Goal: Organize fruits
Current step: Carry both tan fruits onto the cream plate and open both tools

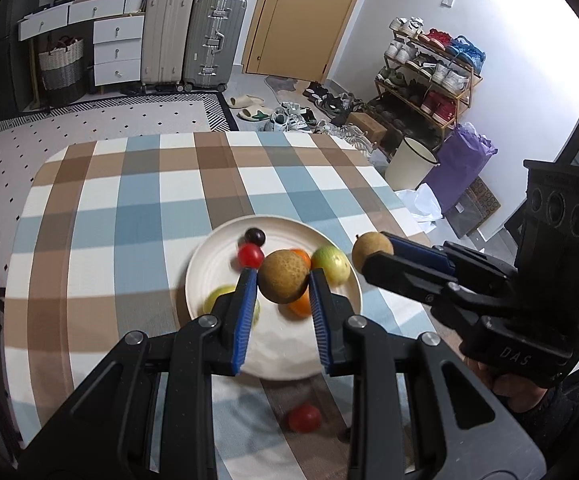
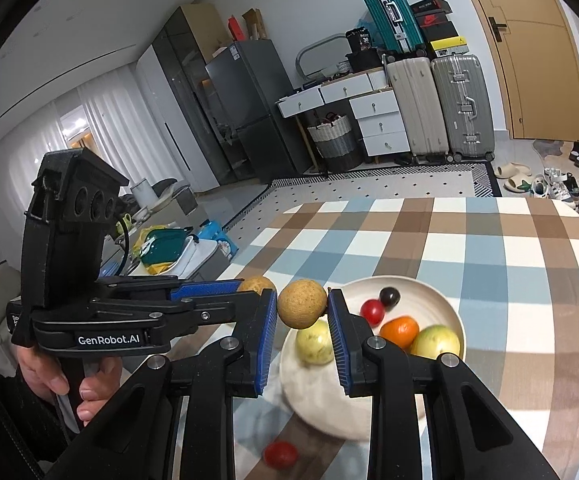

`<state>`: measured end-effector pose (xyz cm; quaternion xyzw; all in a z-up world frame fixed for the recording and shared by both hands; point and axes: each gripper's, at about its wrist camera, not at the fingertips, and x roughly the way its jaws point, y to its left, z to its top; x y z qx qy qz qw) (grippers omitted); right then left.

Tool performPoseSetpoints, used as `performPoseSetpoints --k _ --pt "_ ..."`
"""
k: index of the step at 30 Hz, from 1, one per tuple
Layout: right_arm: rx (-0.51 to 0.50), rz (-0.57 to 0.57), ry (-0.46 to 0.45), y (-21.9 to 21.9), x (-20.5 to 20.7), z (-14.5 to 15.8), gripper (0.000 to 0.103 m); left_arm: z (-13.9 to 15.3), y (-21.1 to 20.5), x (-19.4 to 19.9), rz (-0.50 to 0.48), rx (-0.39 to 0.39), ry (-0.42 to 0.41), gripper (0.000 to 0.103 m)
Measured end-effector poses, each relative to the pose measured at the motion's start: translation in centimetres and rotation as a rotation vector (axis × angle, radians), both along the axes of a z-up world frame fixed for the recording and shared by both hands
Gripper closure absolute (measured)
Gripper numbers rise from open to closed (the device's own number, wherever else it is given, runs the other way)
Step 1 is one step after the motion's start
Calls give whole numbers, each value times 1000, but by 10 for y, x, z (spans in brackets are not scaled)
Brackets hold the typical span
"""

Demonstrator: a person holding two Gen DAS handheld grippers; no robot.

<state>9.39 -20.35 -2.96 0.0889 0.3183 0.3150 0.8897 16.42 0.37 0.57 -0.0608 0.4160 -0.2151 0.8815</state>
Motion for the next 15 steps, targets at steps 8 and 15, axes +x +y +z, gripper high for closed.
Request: performPoseSetpoints --k 8,15 --pt "-3 -16 33 2 35 -14 77 -15 0 47 -4 12 30 79" --pt "-21 -18 68 7 56 -34 77 -40 3 82 1 -7 70 79"
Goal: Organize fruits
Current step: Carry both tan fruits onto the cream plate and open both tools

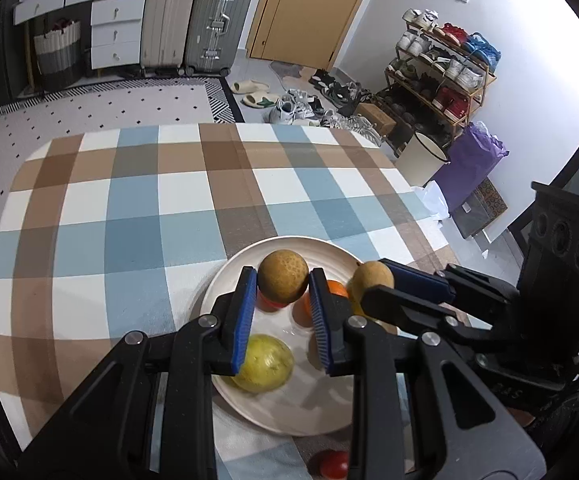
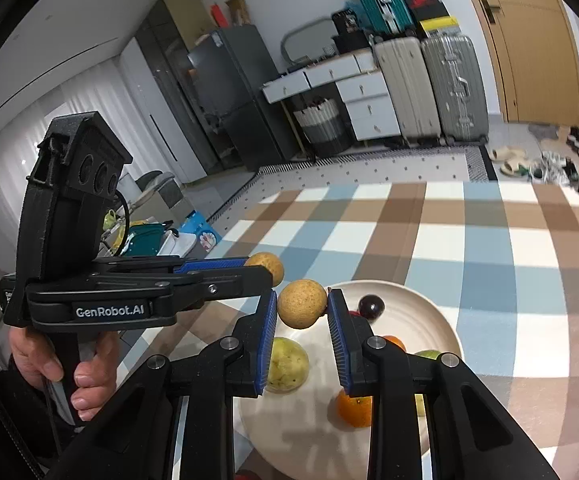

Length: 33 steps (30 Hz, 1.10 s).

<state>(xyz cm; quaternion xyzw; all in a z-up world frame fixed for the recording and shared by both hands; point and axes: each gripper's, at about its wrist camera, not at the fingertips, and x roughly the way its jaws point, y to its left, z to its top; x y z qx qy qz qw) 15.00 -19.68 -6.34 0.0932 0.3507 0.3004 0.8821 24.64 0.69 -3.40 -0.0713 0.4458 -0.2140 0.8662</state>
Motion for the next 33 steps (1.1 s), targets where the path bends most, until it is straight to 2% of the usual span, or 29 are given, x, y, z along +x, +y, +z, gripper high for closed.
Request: performPoseSetpoints --k 7,14,26,27,28,30,33 --pt "-65 4 -4 9 9 -13 77 -28 -5 24 -40 6 34 79" --pt "-84 5 37 10 19 -34 77 -49 -8 34 -48 7 71 79" --pt "-101 3 67 7 20 -48 77 -57 -17 36 -72 9 98 79" --pt "-103 5 71 8 20 -49 73 -56 -17 36 -73 9 99 79" --pt "-106 1 70 8 20 -49 61 -54 -17 35 -72 10 97 79" --pt "-104 -5 61 7 18 -47 46 -49 -16 31 -67 15 86 79" --pt "-95 -14 34 5 11 -39 46 -39 -12 23 -55 15 69 79"
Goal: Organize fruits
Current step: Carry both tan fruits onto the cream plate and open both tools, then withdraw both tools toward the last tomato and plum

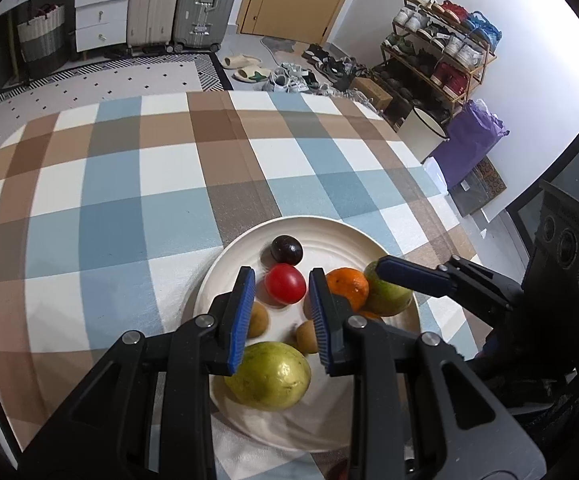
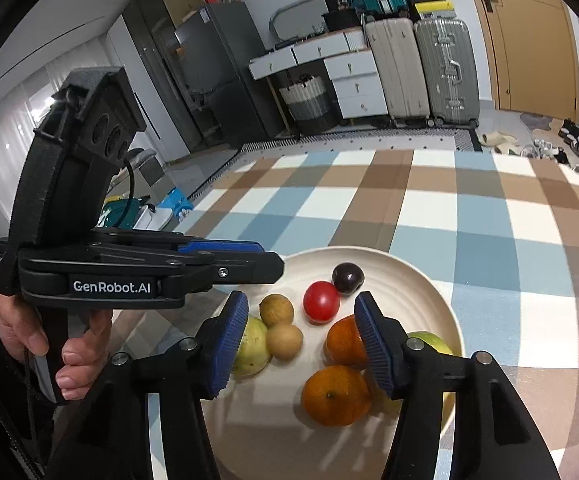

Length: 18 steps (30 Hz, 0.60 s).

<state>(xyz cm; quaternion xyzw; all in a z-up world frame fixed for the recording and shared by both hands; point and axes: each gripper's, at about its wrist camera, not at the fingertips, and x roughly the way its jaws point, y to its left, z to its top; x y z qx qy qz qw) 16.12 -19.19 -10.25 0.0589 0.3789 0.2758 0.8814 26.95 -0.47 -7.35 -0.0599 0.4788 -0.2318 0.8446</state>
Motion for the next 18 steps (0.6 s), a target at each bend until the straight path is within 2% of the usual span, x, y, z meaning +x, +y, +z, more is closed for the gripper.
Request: performPoseSetpoints --k 5,10,12,15,18 --pt "19 -24 -33 -7 -16 18 45 16 7 -18 24 8 -27 79" --pt "42 -54 -76 -18 -38 39 40 34 11 -49 49 27 -72 78" --pt "52 -62 -91 -22 -49 48 38 41 12 -63 56 18 -84 67" --pt "61 -66 -122 -25 -66 58 32 49 12 -84 72 9 -106 57" --pt "61 -66 -149 -26 -85 67 31 56 10 -105 80 7 -131 50"
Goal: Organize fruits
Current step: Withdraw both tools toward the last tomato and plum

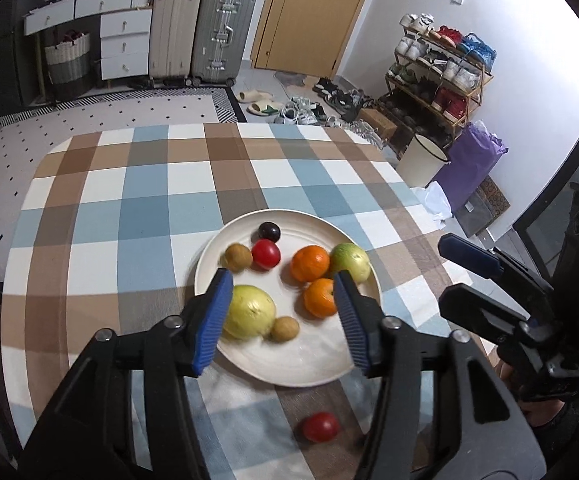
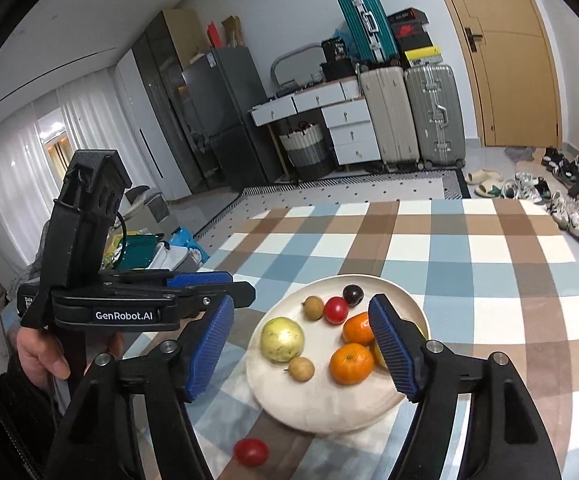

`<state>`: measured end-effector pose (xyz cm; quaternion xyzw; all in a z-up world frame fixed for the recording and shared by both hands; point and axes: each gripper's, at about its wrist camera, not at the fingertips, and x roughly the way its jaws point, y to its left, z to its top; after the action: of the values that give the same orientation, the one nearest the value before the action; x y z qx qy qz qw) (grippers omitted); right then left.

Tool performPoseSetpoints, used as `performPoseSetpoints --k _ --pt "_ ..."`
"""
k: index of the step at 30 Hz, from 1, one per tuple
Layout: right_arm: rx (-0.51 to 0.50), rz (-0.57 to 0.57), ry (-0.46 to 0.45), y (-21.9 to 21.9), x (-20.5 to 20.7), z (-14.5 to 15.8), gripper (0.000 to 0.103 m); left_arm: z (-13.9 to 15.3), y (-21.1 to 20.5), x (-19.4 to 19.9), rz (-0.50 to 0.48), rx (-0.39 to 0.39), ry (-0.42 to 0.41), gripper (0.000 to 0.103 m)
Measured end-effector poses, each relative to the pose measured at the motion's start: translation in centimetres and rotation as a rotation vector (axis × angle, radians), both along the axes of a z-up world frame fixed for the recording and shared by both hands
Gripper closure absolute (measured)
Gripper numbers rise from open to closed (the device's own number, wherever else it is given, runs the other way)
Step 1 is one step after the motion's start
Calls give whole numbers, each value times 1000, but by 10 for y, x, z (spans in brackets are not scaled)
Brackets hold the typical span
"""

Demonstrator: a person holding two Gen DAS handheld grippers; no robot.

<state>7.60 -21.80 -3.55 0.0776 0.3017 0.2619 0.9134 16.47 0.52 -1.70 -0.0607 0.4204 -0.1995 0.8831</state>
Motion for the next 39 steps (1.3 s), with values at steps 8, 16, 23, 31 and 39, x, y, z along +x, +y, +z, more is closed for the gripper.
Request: performPoseSetpoints --k 8,16,23,31,39 --pt "2 -10 -49 -7 -43 13 18 17 -1 -53 43 -3 -61 22" --pt "-6 -3 -99 -11 -84 21 6 18 0 -92 62 -25 -76 12" --pt "-34 8 -122 -10 -113 22 2 20 7 -124 100 -25 -110 1" --pt "-49 12 -137 -9 -137 15 1 11 13 -154 151 38 -136 1" --pt "-70 -9 -91 -12 -143 -8 1 -9 33 -174 263 49 -149 1"
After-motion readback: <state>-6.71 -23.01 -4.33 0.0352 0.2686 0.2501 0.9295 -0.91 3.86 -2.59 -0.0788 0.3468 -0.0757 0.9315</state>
